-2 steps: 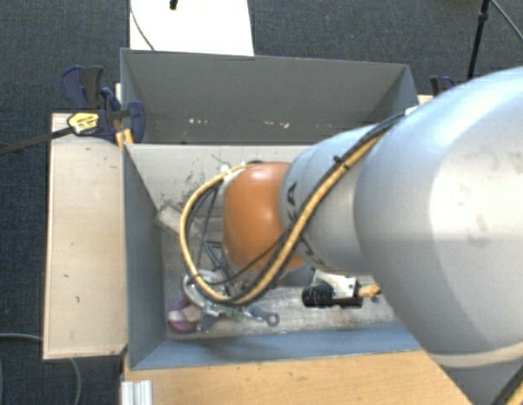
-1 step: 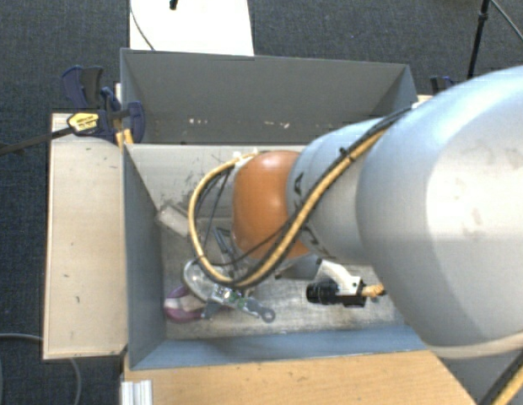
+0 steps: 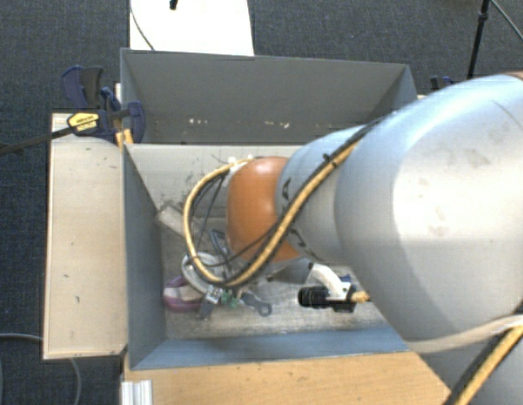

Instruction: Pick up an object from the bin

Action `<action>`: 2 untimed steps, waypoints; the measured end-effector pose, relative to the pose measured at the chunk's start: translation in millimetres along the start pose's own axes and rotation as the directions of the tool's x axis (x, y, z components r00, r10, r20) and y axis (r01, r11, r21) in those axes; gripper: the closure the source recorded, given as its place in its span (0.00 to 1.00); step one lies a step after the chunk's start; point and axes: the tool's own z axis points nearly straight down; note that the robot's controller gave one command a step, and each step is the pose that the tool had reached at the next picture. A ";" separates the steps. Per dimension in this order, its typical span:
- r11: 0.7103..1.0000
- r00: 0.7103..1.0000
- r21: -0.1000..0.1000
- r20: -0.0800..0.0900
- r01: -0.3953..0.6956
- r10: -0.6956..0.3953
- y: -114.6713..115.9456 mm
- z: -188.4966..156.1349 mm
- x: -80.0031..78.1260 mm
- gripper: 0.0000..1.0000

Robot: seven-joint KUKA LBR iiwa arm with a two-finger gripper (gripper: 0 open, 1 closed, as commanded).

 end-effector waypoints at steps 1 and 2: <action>0.752 0.752 0.003 0.017 -0.659 0.658 26.1 0.1 38.5 0.00; 0.754 0.754 0.003 0.019 -0.657 0.657 25.0 -0.4 37.1 1.00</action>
Offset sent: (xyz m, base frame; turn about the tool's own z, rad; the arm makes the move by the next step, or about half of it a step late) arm -0.0219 0.0523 -0.0003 0.7100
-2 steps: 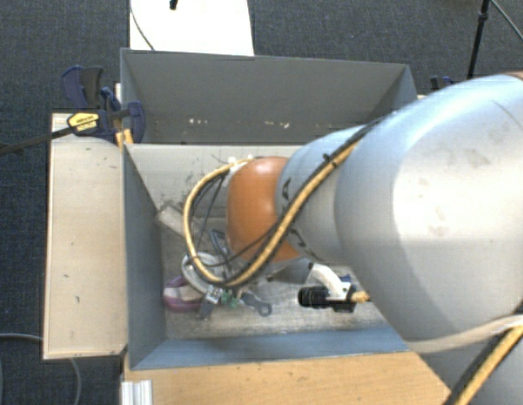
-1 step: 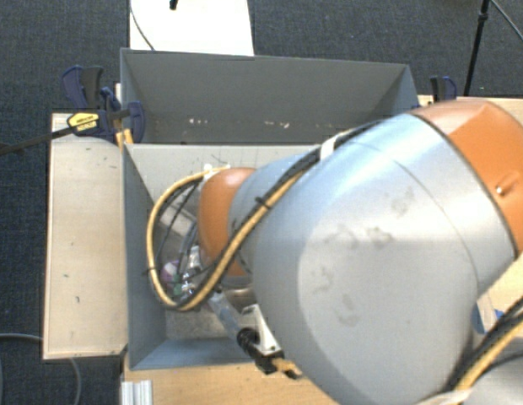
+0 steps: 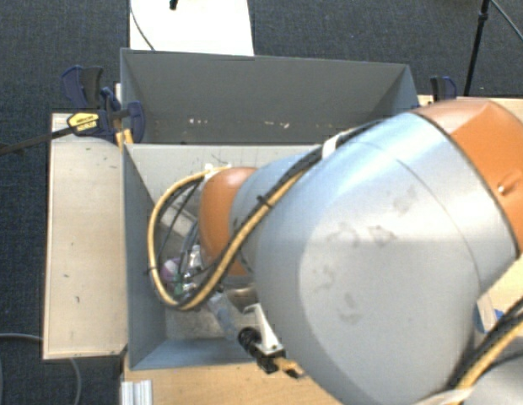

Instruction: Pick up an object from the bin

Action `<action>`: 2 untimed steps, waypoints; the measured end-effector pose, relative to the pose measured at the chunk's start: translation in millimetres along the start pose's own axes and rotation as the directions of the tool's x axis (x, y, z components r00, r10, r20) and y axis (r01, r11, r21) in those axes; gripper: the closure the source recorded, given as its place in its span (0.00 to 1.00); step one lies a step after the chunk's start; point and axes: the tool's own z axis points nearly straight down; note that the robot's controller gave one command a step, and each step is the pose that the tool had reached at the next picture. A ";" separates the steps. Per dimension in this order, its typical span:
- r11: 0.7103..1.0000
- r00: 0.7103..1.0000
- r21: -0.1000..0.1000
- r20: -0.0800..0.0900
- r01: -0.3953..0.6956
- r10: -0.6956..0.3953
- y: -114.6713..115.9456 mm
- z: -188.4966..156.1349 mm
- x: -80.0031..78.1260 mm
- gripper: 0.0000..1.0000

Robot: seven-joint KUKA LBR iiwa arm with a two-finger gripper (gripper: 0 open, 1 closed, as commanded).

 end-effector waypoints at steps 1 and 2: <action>1.000 1.000 -0.008 -0.017 0.007 -0.007 0.9 -63.5 -2.1 1.00; 1.000 1.000 -0.005 -0.016 0.014 -0.014 0.8 -64.5 -2.7 1.00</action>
Offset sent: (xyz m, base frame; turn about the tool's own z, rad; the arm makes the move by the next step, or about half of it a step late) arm 0.0000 0.0000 0.0602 0.0000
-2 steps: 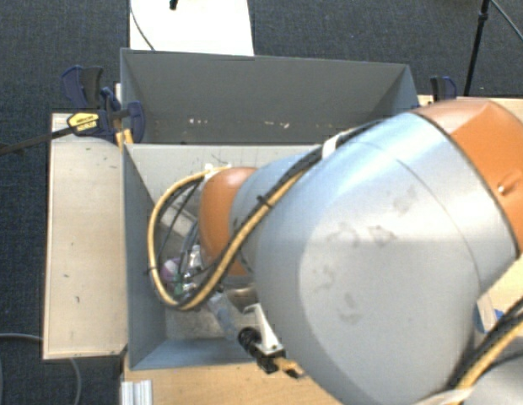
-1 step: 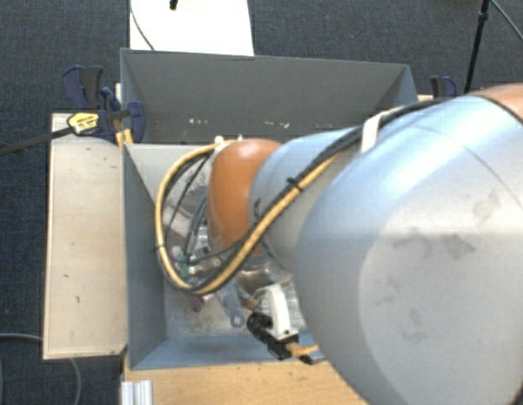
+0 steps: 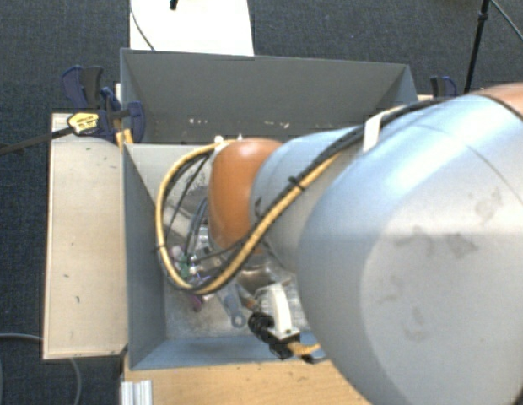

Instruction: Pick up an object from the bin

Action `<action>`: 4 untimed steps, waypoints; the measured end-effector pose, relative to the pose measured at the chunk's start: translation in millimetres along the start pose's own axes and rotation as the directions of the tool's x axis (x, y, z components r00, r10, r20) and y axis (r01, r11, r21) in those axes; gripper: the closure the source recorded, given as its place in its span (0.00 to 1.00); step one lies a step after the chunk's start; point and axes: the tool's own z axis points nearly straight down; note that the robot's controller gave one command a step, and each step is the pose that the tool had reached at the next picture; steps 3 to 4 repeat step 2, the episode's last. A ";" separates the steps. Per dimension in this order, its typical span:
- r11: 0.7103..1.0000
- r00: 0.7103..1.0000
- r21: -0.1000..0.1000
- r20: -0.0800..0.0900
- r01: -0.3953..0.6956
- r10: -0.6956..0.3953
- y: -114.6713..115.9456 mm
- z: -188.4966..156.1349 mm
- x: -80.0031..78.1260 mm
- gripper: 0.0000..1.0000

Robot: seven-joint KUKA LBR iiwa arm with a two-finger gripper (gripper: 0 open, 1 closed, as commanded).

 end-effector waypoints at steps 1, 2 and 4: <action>1.000 1.000 -0.003 -0.002 0.008 -0.008 0.9 -51.0 -0.3 1.00; 1.000 1.000 -0.001 -0.001 0.019 -0.019 1.1 -60.9 -0.6 1.00; 1.000 1.000 -0.001 -0.001 0.019 -0.019 1.1 -60.9 -0.6 1.00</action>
Offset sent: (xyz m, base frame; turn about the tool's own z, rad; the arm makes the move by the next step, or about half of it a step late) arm 0.0000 0.0000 0.0483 0.0000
